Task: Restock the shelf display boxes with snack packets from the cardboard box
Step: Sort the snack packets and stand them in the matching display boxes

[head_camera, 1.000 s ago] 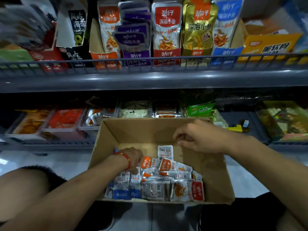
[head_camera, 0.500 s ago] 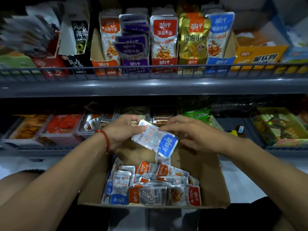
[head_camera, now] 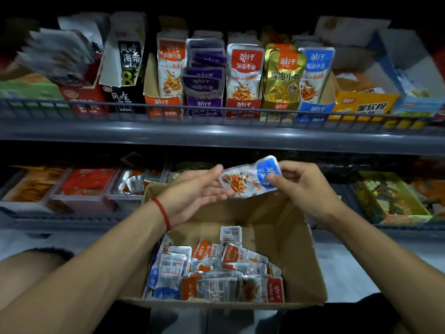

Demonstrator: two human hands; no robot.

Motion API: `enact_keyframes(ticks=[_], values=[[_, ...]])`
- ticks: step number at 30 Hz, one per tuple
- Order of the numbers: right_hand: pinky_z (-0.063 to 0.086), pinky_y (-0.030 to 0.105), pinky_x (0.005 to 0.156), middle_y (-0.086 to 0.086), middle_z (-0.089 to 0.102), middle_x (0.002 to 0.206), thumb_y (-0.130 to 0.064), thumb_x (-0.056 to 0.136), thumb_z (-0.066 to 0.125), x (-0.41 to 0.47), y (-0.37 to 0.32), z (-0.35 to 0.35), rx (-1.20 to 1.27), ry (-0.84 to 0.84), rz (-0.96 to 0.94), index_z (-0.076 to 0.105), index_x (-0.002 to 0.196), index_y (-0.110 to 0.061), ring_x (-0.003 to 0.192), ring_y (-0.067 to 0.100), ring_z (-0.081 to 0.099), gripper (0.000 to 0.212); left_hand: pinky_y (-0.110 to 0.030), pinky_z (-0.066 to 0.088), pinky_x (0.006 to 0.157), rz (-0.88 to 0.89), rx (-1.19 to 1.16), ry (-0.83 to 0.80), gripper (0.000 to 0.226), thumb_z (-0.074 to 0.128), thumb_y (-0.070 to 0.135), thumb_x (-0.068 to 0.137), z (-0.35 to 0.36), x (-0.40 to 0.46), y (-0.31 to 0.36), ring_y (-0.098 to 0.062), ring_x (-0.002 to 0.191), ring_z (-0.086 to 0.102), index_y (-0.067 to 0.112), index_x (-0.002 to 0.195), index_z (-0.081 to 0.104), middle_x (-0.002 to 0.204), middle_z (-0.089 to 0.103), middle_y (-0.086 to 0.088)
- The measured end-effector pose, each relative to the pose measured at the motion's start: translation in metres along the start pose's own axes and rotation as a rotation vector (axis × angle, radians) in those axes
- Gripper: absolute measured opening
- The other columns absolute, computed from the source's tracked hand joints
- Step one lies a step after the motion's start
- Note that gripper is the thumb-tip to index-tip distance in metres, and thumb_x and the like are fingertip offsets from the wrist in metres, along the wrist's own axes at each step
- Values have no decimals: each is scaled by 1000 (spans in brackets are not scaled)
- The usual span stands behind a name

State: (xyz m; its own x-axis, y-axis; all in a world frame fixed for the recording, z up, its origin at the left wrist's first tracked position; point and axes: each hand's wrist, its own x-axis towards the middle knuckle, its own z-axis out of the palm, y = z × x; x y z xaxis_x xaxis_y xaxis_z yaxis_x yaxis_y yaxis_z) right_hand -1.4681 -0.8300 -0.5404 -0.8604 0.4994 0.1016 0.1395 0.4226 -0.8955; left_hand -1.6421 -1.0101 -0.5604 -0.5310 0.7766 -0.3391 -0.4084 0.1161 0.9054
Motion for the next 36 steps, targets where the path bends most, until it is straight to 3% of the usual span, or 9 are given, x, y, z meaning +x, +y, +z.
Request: enact_keyframes(ticks=[5,10,14,18,21,23,26,34,36], values=[[58,35,78,5,79,100,-23,101,61,2,0,0,218,-6,209,72,111,-11,97,21,75,19,-23,55,68,102,129,42,22,64,14,95,3,-1,-6,-18,75,70,-6,104,64,88,73,-22],[58,34,81,9,78,103,-25,103,57,4,-5,-8,266,55,295,73,107,-7,97,20,74,24,-25,56,67,116,86,-6,13,63,14,96,14,-5,1,-21,76,70,1,98,65,87,74,-16],[60,43,82,3,76,101,-27,105,55,8,-17,-35,-2,139,147,70,106,-16,94,19,73,20,-34,62,83,113,92,-15,24,64,16,96,25,-8,6,-33,95,74,7,118,64,107,75,-15],[59,28,68,-5,68,99,-28,108,47,26,-57,-91,-265,290,-68,62,111,-14,85,5,68,21,-34,62,81,104,132,51,25,65,11,96,26,-8,8,-31,91,75,12,120,63,112,72,-12],[54,37,61,5,62,90,-29,108,47,50,-86,-140,-484,463,-308,60,111,-11,71,10,61,22,-40,61,83,91,147,82,23,65,10,95,22,-5,7,-31,88,75,15,117,63,113,72,-12],[48,35,68,12,59,96,-31,108,45,67,-98,-163,-625,510,-357,59,117,-10,81,18,57,27,-43,60,84,90,168,88,23,64,9,96,19,-4,7,-31,88,75,16,117,63,112,72,-12],[40,33,78,21,62,116,-31,108,43,91,-105,-178,-833,490,-368,58,125,-5,100,26,59,34,-43,61,82,100,191,103,24,65,8,95,18,-4,7,-31,87,75,16,117,63,107,74,-12],[46,48,87,19,61,125,-29,107,46,131,-92,-164,-995,223,-234,56,131,-13,110,36,59,30,-45,62,81,107,245,143,25,70,11,92,10,-2,8,-32,87,75,19,114,64,101,76,-10],[42,44,89,18,61,127,-26,107,47,138,-88,-161,-1025,184,-216,57,131,-12,112,36,58,30,-44,62,81,105,262,151,23,69,11,92,9,-1,8,-31,87,75,20,114,64,101,76,-8]])
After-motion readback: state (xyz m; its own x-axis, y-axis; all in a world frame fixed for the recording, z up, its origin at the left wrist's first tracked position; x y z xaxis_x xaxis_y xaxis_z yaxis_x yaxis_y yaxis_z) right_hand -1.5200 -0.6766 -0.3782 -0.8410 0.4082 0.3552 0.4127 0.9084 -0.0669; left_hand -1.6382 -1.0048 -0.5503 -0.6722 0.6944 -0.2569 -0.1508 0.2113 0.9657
